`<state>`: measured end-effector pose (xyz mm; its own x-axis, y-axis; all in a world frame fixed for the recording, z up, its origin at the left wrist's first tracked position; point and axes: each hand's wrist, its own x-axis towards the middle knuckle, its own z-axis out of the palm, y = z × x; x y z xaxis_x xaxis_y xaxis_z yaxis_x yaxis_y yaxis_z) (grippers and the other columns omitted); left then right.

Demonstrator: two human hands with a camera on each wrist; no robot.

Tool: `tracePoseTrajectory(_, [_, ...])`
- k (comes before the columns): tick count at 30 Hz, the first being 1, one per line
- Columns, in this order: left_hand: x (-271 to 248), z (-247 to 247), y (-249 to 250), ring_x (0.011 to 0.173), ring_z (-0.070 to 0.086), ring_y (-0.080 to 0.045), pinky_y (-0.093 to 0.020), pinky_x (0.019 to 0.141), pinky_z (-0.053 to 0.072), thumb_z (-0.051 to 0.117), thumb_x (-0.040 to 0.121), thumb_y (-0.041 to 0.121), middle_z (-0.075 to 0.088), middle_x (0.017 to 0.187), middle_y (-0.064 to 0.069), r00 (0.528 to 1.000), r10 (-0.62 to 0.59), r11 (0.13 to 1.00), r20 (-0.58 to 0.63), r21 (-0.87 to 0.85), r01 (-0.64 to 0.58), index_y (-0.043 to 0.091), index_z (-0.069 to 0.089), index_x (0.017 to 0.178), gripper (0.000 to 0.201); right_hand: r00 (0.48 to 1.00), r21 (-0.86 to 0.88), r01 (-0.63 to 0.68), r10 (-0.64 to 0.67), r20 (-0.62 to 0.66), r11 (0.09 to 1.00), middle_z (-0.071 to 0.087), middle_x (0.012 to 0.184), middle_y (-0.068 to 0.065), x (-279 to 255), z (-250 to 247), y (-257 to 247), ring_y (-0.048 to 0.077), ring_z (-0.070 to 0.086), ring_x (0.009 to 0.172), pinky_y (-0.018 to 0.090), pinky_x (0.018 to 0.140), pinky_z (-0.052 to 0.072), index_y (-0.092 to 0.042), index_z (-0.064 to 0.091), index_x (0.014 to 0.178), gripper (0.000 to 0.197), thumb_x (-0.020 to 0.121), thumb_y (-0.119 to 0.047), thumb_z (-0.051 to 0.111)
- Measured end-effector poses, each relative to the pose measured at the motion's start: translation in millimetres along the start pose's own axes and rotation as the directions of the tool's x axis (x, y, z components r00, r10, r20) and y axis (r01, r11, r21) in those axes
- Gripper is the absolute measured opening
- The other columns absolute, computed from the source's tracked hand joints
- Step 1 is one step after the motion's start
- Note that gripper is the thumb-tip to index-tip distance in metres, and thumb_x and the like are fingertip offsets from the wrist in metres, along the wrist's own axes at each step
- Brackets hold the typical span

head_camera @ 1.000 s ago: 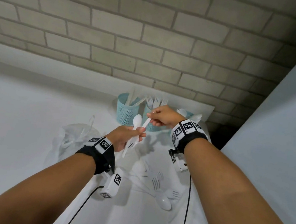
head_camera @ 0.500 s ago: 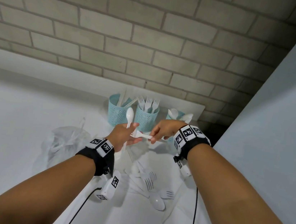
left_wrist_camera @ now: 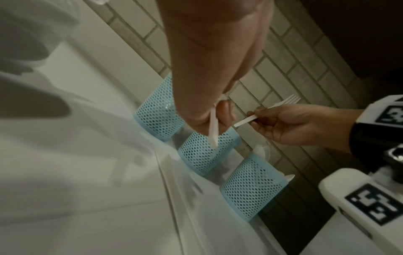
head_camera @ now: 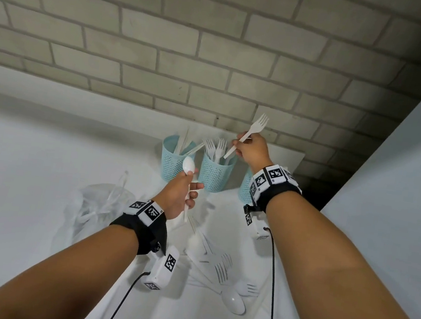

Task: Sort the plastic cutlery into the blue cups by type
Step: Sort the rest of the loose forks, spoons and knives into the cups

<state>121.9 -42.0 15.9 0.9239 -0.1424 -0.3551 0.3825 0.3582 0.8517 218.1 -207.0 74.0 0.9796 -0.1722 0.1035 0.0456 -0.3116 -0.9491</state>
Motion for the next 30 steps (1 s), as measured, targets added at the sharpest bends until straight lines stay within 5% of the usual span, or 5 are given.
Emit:
tracePoseTrajectory(11, [10, -8, -5, 0.064, 0.037, -0.008, -0.02, 0.059, 0.03, 0.041, 0.098, 0.01, 0.055, 0.081, 0.004, 0.996, 0.079, 0.997, 0.039, 0.021, -0.08, 0.012, 0.056, 0.109, 0.019, 0.949, -0.394, 0.273, -0.313, -0.04, 0.877, 0.06, 0.115, 0.015, -7, 26, 4, 0.026, 0.057, 0.103, 0.028, 0.084, 0.044, -0.006, 0.056, 0.118, 0.037, 0.085, -0.019, 0.065])
tracePoseTrajectory(19, [10, 9, -20, 0.057, 0.057, -0.003, -0.013, 0.056, 0.046, 0.054, 0.093, 0.006, 0.069, 0.071, 0.005, 0.987, 0.158, 0.987, 0.014, -0.042, -0.157, 0.004, 0.058, 0.115, 0.022, 0.875, -0.518, 0.33, -0.051, 0.481, 0.789, 0.059, 0.112, 0.007, -49, 41, 3, 0.021, 0.059, 0.084, 0.026, 0.069, 0.048, -0.01, 0.052, 0.122, 0.038, 0.098, -0.037, 0.042])
tracePoseTrajectory(23, [6, 18, -26, 0.062, 0.052, -0.008, -0.016, 0.061, 0.044, 0.055, 0.093, 0.009, 0.069, 0.065, 0.006, 0.988, 0.147, 0.989, 0.041, -0.014, -0.146, 0.007, 0.064, 0.093, 0.009, 0.944, -0.308, 0.183, -0.08, 0.319, 0.933, 0.055, 0.07, 0.002, -54, 32, 17, 0.018, 0.056, 0.06, 0.017, 0.045, 0.044, -0.012, 0.052, 0.086, 0.017, 0.099, -0.016, 0.041])
tracePoseTrajectory(26, [6, 21, -24, 0.063, 0.048, -0.008, -0.013, 0.058, 0.044, 0.057, 0.093, 0.016, 0.063, 0.077, 0.0, 0.993, 0.117, 0.989, 0.03, 0.084, -0.119, 0.011, 0.064, 0.088, 0.01, 0.984, -0.314, 0.177, -0.178, 0.026, 0.933, 0.061, 0.079, 0.009, -49, 5, 12, 0.02, 0.06, 0.063, 0.021, 0.054, 0.048, -0.011, 0.054, 0.102, 0.013, 0.097, -0.012, 0.042])
tracePoseTrajectory(30, [3, 17, -20, 0.075, 0.049, -0.01, -0.016, 0.065, 0.041, 0.057, 0.092, 0.014, 0.06, 0.088, -0.001, 0.985, 0.163, 0.907, 0.059, 0.385, -0.173, 0.009, 0.063, 0.095, 0.008, 0.852, -0.408, 0.222, -0.38, -0.361, 0.886, 0.066, 0.094, 0.017, -36, -45, -9, 0.033, 0.063, 0.085, 0.038, 0.074, 0.052, -0.009, 0.053, 0.113, 0.021, 0.097, -0.016, 0.042])
